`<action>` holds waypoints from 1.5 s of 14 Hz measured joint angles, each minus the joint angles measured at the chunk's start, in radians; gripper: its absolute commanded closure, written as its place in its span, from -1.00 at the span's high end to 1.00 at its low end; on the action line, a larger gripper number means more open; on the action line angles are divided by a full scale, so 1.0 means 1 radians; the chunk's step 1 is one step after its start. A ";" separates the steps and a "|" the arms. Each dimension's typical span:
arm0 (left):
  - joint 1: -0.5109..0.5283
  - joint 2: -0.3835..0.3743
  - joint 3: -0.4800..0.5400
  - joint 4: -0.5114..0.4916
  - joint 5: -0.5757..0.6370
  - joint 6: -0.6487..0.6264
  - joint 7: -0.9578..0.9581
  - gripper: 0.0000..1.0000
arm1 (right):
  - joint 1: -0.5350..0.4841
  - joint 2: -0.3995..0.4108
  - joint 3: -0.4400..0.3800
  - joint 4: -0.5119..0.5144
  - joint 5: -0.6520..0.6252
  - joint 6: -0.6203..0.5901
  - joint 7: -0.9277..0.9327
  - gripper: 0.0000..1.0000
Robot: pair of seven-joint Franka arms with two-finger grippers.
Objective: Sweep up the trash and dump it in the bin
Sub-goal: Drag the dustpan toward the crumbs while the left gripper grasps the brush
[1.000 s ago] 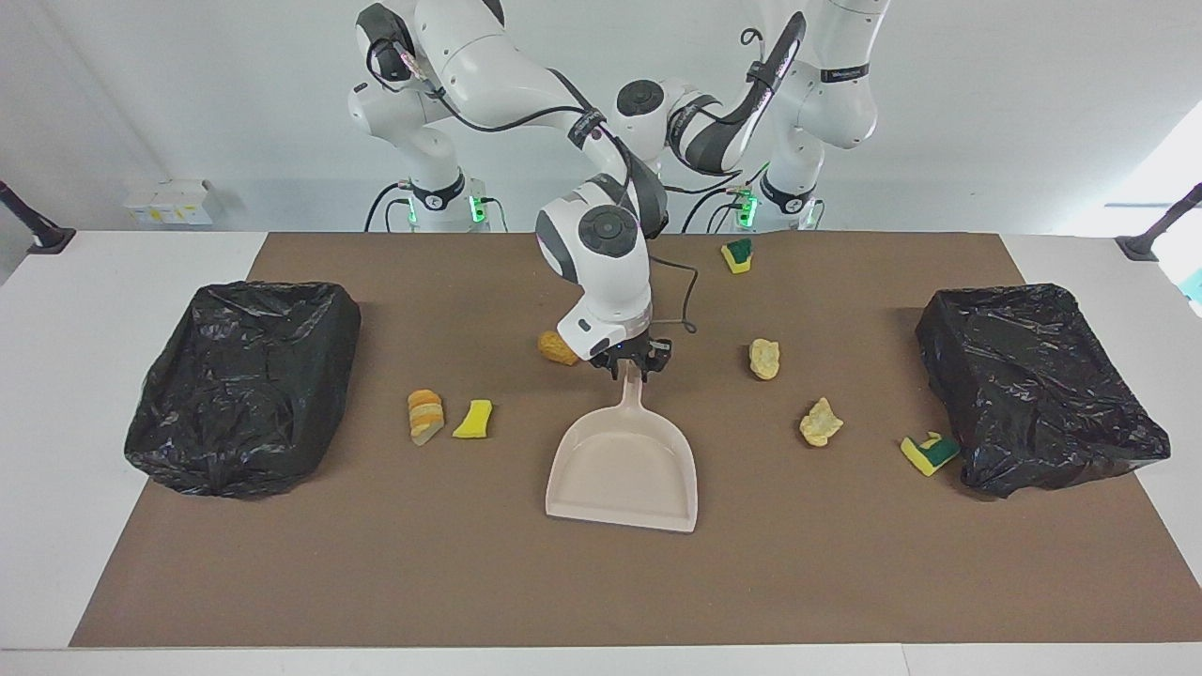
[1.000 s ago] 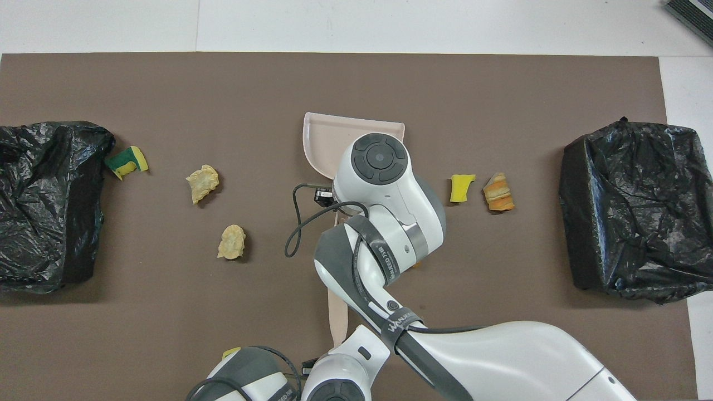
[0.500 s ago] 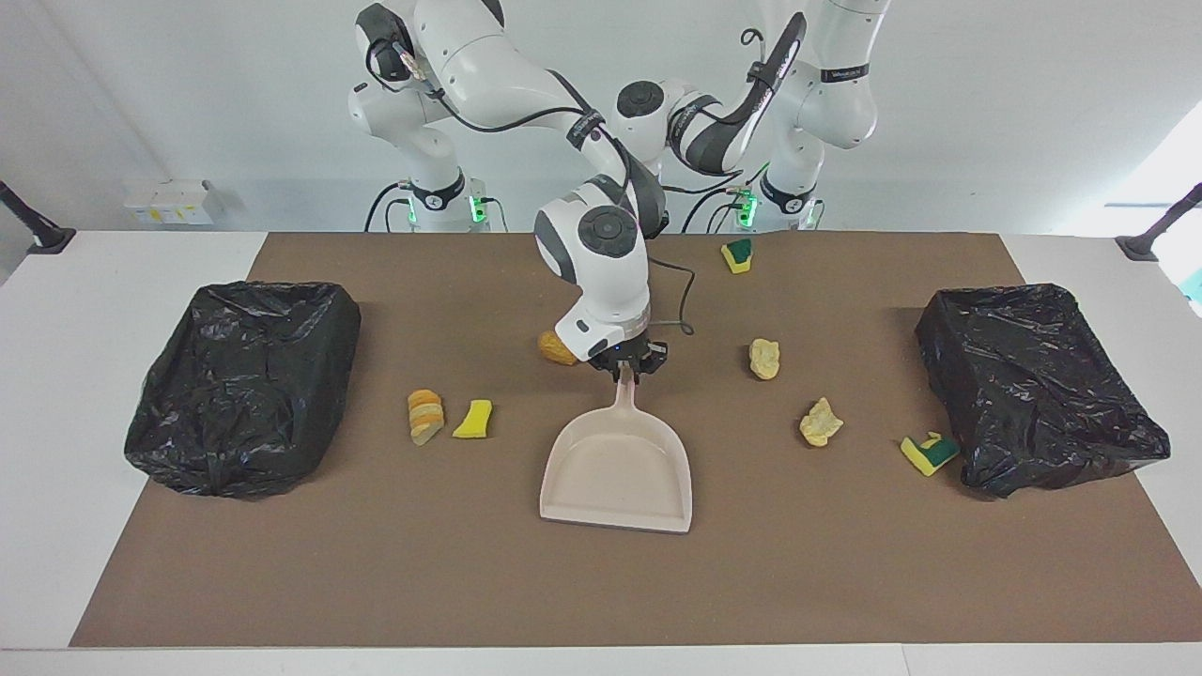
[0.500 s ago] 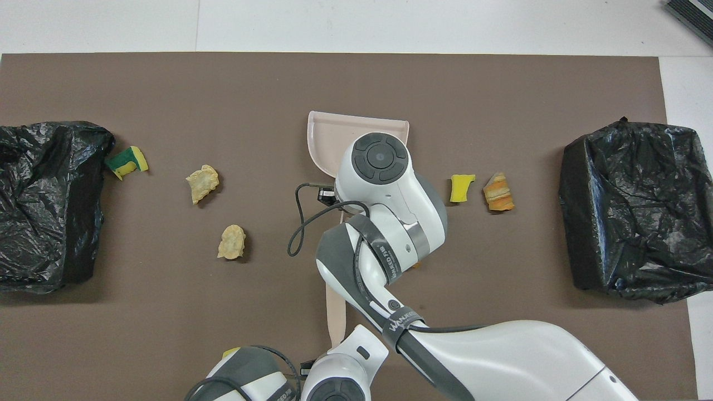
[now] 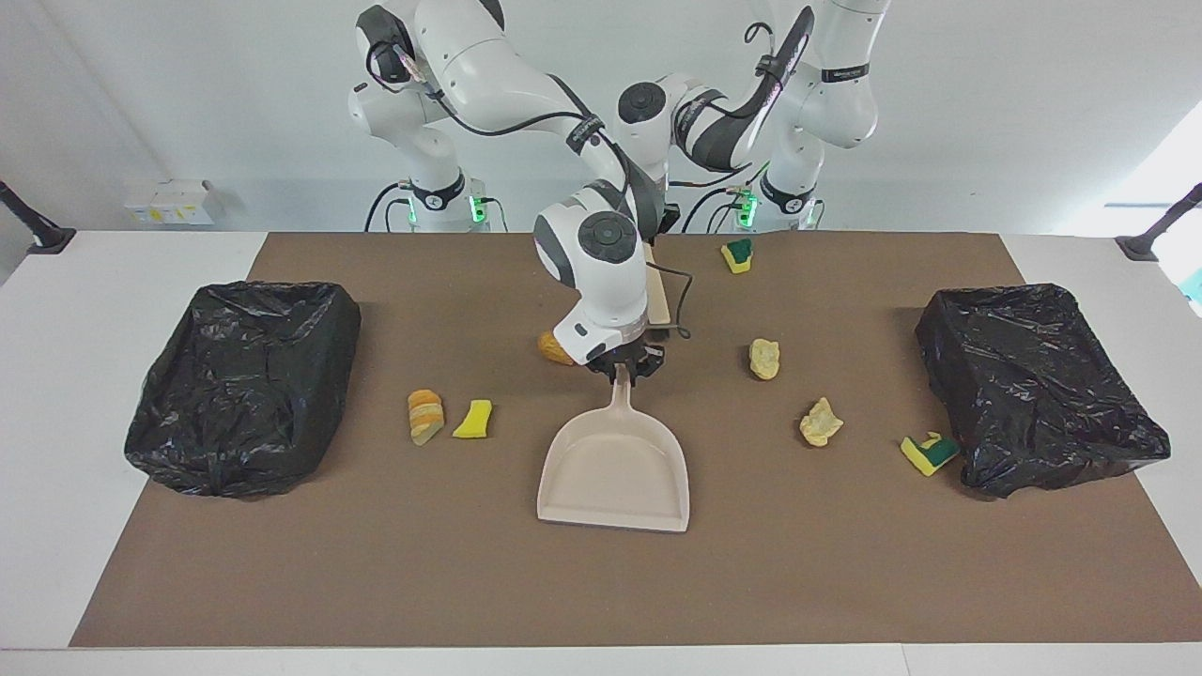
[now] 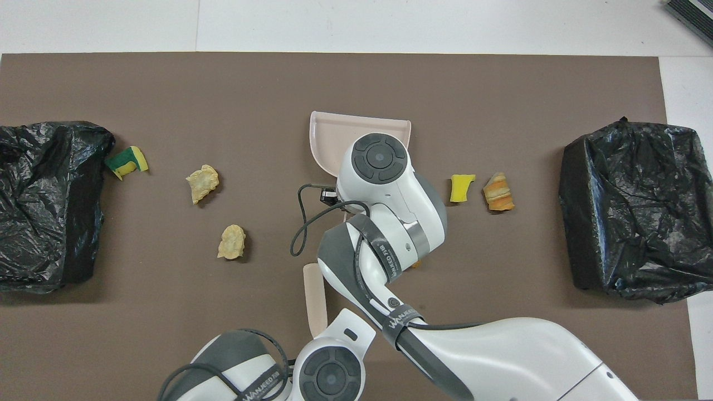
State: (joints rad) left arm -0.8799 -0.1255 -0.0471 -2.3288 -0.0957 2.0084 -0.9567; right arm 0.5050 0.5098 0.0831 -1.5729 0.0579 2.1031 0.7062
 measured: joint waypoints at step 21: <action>0.812 0.049 0.014 0.198 0.414 -0.020 0.794 -1.00 | -0.131 -0.131 -0.001 -0.038 -0.059 -0.297 -1.499 -1.00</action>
State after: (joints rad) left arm -0.0680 -0.0763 -0.0335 -2.1304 0.3187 1.9889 -0.1625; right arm 0.3741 0.3791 0.0818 -1.6110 -0.0012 1.8056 -0.7931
